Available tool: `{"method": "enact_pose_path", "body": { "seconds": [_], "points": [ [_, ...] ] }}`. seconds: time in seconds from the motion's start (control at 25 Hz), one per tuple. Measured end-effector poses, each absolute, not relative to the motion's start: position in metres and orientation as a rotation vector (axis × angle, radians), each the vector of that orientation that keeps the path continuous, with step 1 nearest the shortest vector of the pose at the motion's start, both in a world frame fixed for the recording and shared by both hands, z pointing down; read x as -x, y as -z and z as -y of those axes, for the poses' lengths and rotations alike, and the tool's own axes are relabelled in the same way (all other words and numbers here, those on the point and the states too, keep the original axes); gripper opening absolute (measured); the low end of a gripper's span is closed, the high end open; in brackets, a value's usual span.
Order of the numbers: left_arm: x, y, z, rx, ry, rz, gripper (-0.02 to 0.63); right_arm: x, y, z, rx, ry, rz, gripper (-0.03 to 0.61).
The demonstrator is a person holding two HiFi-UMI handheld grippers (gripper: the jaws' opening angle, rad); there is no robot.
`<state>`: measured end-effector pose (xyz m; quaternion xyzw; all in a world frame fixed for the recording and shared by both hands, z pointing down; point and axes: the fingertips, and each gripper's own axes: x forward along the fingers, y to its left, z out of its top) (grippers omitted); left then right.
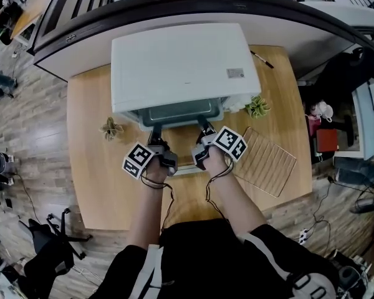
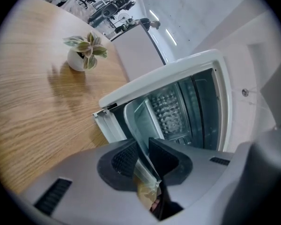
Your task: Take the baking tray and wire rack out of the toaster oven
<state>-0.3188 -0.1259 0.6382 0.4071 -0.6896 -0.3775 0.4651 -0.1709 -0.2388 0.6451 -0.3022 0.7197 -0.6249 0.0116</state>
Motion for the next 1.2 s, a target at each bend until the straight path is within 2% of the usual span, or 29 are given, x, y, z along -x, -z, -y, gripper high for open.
{"method": "enact_pose_path", "body": {
  "seconds": [1.2],
  "points": [
    [0.269,-0.629,0.064,-1.076,0.903,1.673,0.081,0.123,-0.636,0.176,0.933,1.932,-2.253,0.094]
  ]
}}
